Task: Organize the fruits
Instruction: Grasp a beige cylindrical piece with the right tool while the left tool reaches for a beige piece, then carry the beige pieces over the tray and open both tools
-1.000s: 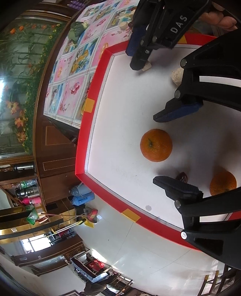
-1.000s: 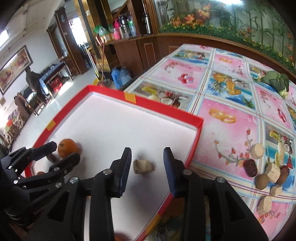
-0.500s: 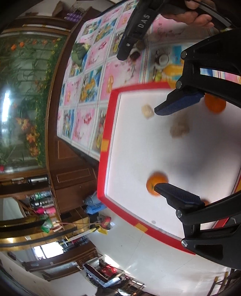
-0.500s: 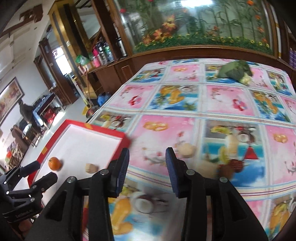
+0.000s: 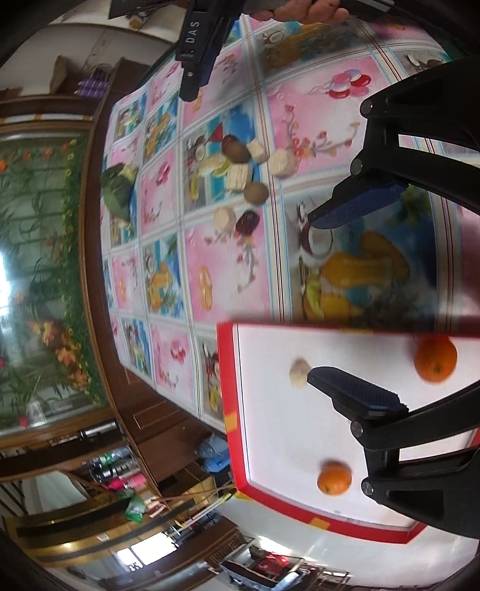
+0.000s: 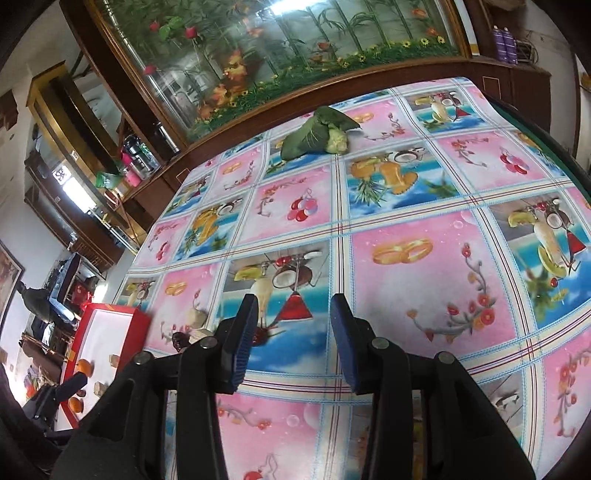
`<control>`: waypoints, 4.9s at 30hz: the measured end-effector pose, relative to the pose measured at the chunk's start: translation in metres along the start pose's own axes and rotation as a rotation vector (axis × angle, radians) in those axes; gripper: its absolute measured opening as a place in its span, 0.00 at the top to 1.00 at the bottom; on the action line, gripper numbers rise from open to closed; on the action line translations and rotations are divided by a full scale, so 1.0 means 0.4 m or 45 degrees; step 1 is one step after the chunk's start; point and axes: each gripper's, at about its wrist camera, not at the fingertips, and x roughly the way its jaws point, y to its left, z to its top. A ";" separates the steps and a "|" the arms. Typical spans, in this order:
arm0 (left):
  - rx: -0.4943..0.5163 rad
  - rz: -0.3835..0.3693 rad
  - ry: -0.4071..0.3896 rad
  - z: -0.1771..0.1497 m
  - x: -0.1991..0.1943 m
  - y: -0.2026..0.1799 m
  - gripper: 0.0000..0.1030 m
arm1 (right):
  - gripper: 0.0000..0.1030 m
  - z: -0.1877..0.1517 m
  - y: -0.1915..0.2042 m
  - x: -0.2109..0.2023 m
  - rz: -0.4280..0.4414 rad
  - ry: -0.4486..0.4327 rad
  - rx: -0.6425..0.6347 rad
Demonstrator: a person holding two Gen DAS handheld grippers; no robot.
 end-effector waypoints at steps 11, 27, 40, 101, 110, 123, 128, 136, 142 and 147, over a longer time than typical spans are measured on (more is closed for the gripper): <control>0.037 -0.052 0.030 0.000 0.038 -0.052 0.25 | 0.59 -0.082 0.133 0.077 0.024 0.216 -0.335; -0.022 -0.155 0.044 -0.021 0.048 -0.036 0.25 | 0.63 -0.125 0.194 0.133 0.047 0.276 -0.399; -0.021 -0.171 0.044 -0.017 0.053 -0.039 0.25 | 0.75 -0.096 0.116 0.150 0.243 0.390 -0.100; -0.184 0.018 -0.183 -0.017 -0.003 0.210 0.74 | 0.75 -0.148 0.476 0.150 0.404 0.086 -0.266; -0.306 0.091 -0.098 -0.076 0.051 0.342 0.74 | 0.75 -0.181 0.598 0.235 0.382 0.172 -0.354; -0.326 0.131 -0.102 -0.089 0.058 0.392 0.74 | 0.75 -0.209 0.694 0.343 0.254 0.270 -0.477; -0.335 0.155 -0.104 -0.076 0.066 0.409 0.74 | 0.75 -0.217 0.714 0.368 0.215 0.298 -0.527; -0.311 0.219 -0.091 -0.043 0.090 0.401 0.73 | 0.74 -0.213 0.712 0.370 0.245 0.316 -0.530; -0.333 0.231 -0.067 -0.038 0.089 0.396 0.63 | 0.73 -0.186 0.680 0.353 0.332 0.324 -0.428; -0.369 0.243 -0.052 -0.041 0.079 0.394 0.52 | 0.70 -0.150 0.649 0.316 0.369 0.272 -0.352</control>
